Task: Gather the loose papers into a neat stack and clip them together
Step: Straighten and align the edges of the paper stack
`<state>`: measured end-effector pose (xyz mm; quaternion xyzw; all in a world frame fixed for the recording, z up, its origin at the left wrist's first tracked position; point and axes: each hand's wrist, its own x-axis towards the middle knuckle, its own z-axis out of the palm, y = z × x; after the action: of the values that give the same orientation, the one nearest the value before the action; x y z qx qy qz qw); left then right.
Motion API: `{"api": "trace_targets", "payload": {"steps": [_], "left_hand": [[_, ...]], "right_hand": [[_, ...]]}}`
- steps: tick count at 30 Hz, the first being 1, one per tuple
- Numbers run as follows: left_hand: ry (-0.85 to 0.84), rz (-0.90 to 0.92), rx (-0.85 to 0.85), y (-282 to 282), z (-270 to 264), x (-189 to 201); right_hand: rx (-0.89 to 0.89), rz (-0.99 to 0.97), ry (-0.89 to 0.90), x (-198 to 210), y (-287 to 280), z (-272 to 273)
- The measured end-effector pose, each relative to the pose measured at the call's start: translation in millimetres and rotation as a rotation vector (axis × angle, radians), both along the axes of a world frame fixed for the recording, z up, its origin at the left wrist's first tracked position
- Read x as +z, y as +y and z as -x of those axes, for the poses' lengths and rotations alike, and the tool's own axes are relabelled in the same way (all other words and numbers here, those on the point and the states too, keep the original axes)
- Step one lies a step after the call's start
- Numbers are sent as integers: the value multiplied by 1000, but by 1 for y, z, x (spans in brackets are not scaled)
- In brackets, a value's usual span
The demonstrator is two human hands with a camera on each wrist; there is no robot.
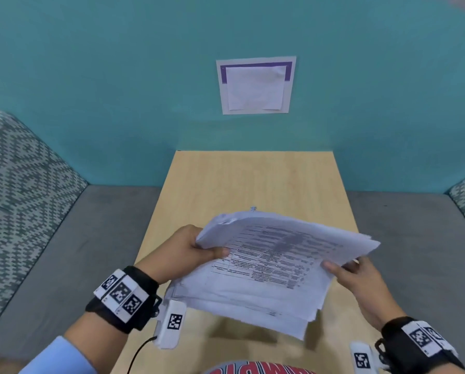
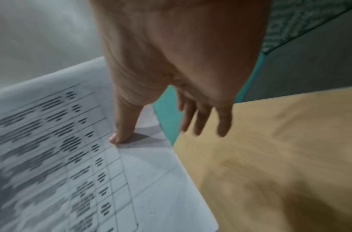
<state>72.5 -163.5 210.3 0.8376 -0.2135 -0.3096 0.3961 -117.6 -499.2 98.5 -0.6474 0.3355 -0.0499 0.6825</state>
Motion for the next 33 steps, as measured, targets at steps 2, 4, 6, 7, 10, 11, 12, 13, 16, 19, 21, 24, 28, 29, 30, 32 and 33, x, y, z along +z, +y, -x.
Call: {"api": "trace_targets", "payload": {"steps": [2,4,6,7,10,11,12,13,16,19,21,24,28,29,30,32,33], "left_hand": [[73,113,84,6,1,-7],[127,225,148,7,6,-12],[132,292,204,5,11,-19],[123,311,233,3,12,-26],[82,338,294,0,16,-42],[69,309,267,1,15,-55],[67,273,234,0,16,-66],[79,226,203,0,16,-82],[141,9,169,5,19,-134],[115,-126,174,6,18,-167],[100,-130,214,5,12,-167],[39,-37,235,9,5,-158],[-15,108,236,18,4,-139],[-17,133,256,19,4,-137],[-10,150,284,20,4,-135],[26,143,313,23,6,-138],[31,111,287,24,7,-141]], "right_hand": [[93,-141,-67,15,-1,-1],[165,-148,-97,34,3,-2],[162,-12,-134,41,7,-3],[133,77,-148,42,7,-2],[-17,263,-138,33,14,1],[-39,289,-95,28,17,2],[-59,302,-31,22,23,3],[-44,299,21,15,28,5],[40,249,172,-25,37,8],[129,302,263,-61,32,6],[99,295,277,-61,30,1],[59,339,243,-48,22,-3],[51,409,112,-40,11,3],[41,420,94,-37,12,5],[18,410,84,-36,13,7],[-9,364,58,-36,17,11],[8,331,58,-37,20,13]]}}
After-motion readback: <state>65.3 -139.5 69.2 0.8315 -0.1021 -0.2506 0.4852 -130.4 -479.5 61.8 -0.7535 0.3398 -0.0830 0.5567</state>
